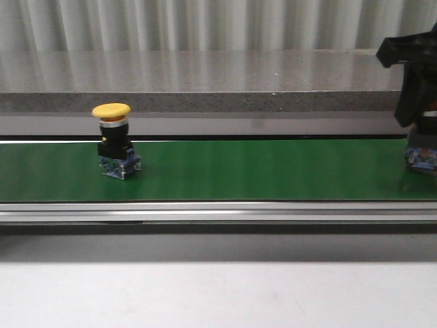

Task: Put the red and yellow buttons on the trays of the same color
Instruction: 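Grasp the red button at the belt's far end with the right gripper, then lower the red button into the red tray and open the right gripper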

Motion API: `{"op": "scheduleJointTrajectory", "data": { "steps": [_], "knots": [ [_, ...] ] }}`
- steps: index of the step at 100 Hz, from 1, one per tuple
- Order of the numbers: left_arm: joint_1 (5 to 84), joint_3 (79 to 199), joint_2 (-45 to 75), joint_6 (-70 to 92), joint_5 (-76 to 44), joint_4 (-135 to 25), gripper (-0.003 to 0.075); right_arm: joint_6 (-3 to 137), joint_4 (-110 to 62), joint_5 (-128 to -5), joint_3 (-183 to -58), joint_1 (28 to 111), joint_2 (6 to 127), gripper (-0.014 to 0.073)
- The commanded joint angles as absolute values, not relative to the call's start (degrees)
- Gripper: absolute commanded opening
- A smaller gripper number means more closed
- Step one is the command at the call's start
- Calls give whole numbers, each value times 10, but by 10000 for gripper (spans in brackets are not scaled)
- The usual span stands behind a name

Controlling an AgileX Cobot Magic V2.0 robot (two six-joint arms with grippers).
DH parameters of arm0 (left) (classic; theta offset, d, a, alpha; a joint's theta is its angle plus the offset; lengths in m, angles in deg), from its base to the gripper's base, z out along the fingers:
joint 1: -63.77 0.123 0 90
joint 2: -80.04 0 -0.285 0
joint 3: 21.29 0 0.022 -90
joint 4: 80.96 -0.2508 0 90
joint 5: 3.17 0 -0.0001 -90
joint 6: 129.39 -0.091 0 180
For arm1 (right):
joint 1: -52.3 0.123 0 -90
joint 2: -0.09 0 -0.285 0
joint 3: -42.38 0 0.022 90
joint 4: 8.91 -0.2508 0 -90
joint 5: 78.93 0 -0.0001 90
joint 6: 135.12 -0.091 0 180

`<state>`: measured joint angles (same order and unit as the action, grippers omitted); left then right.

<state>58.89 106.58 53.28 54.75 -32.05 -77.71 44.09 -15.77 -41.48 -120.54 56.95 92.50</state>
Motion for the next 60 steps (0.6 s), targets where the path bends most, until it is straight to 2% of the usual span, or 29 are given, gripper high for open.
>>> {"op": "scheduleJointTrajectory", "data": {
  "steps": [1, 37, 60],
  "knots": [
    [584, 1080, 528, 546, -277, -771, -20, 449, -153, -425, -1248, 537, 907, 94],
    [584, 1080, 528, 546, -277, -771, -20, 449, -153, -438, -1339, 328, 951, 94],
    [584, 1080, 528, 546, -277, -771, -20, 449, -153, -484, -1362, 272, 1030, 94]
  ]
}}
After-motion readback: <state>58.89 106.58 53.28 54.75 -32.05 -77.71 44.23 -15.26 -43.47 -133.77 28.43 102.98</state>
